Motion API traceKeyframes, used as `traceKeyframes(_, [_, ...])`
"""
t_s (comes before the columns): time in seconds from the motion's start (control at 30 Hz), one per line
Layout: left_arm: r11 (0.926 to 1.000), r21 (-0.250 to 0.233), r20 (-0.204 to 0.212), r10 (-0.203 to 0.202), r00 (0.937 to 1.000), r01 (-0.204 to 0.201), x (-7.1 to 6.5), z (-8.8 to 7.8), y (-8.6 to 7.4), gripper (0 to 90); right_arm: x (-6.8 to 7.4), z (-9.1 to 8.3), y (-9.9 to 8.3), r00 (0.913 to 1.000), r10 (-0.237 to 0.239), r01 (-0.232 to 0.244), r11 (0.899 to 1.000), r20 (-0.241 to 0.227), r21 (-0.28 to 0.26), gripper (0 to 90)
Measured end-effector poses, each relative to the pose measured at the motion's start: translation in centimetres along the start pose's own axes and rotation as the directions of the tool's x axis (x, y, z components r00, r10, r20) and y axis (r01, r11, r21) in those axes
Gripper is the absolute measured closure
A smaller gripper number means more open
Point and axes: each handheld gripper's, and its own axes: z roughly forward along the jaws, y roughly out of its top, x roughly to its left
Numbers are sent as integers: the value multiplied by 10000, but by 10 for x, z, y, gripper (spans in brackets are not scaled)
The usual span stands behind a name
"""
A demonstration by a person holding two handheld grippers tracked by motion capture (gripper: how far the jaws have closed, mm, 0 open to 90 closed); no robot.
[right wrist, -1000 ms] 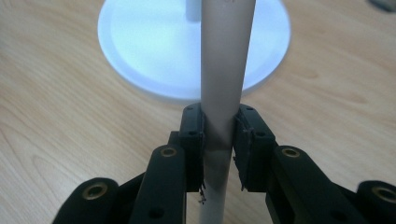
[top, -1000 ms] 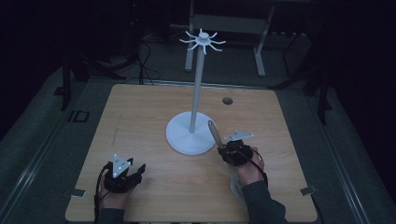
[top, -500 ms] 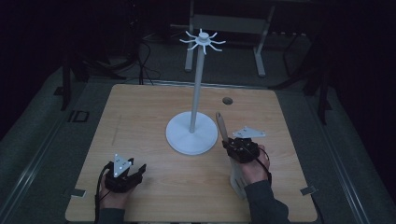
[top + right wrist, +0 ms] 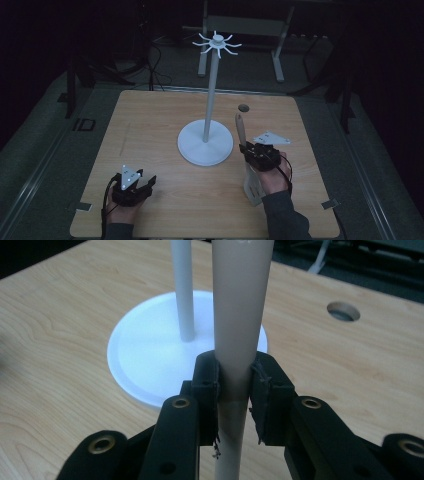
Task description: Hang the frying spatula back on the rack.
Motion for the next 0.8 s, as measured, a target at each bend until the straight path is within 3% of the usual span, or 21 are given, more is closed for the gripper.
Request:
traceKeyframes(0.23, [10000, -17, -17, -6, 10000, 6, 0, 0, 0, 455, 2, -3, 4, 9999, -127, 127, 9993, -14, -347, 745])
traceKeyframes(0.3, [10000, -11, -16, 18, 10000, -18, -1, 0, 0, 455, 6, -6, 6, 9984, -535, 525, 9972, -162, -541, 746])
traceKeyframes(0.4, [10000, -41, -22, -1, 10000, 1, -1, 0, 0, 454, 9, -7, 8, 9972, -731, 719, 9949, -144, -705, 746])
traceKeyframes(0.8, [10000, -43, -40, -20, 10000, 20, 0, -1, 0, 454, 9, -15, 19, 9990, -451, 435, 9874, -70, -1524, 746])
